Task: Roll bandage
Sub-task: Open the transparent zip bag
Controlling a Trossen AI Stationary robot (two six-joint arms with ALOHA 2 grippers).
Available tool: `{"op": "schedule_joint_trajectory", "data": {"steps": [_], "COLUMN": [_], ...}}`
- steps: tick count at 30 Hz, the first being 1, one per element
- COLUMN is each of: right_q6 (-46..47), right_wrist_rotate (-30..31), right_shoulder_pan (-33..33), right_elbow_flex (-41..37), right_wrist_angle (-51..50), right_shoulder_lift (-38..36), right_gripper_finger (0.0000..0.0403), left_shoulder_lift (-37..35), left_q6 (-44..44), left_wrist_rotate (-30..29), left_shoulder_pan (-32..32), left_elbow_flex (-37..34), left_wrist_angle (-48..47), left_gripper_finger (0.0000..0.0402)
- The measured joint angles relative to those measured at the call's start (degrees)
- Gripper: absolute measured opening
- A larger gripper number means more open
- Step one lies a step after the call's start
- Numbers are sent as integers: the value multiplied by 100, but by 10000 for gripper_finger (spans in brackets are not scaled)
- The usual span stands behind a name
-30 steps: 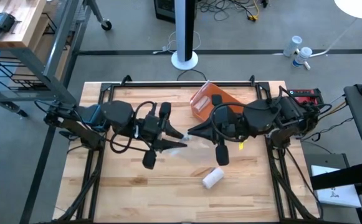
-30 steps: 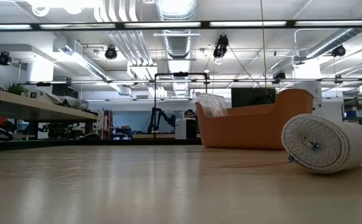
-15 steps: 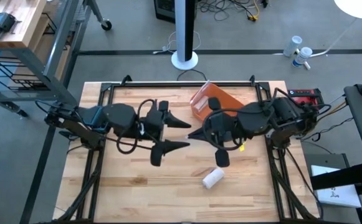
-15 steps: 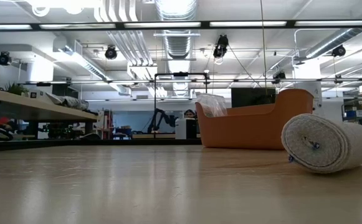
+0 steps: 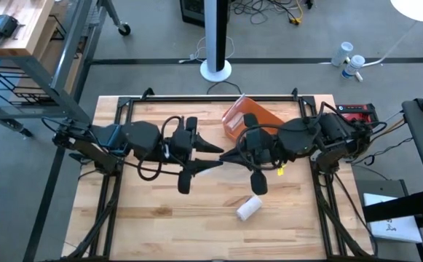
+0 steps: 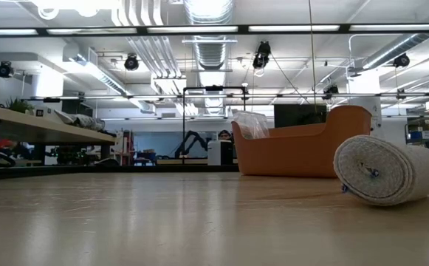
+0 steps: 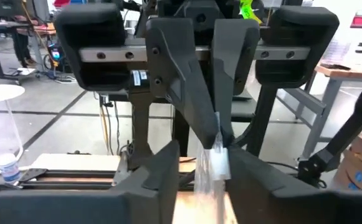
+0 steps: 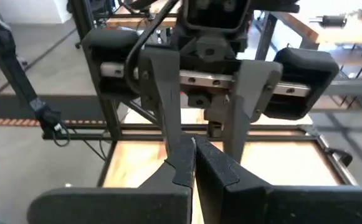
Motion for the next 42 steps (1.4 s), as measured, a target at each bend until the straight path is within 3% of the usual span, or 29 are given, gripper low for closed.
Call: {"op": "schedule_joint_trajectory", "data": {"steps": [10, 17, 22, 31, 42], "right_q6": [569, 629, 682, 676, -113], "right_wrist_rotate": [177, 171, 108, -530, -323], "right_shoulder_pan": [-6, -6, -6, 37, 21], "right_elbow_flex": [0, -6, -7, 5, 7], "right_wrist_angle": [0, 183, 208, 274, 510], "right_shoulder_lift": [-5, -15, -35, -431, -472], "right_gripper_finger": [0, 0, 0, 1, 14], "left_shoulder_lift": [2, -85, -221, -349, -382], "left_q6": [78, 57, 86, 97, 58], "left_wrist_rotate": [-194, -198, -202, -353, -151], "left_shoulder_pan": [-5, -5, -3, 19, 6], "left_elbow_flex": [0, 0, 0, 2, 0], "left_wrist_angle": [56, -80, -233, -529, -477], "left_gripper_finger": [12, 31, 12, 33, 11]}}
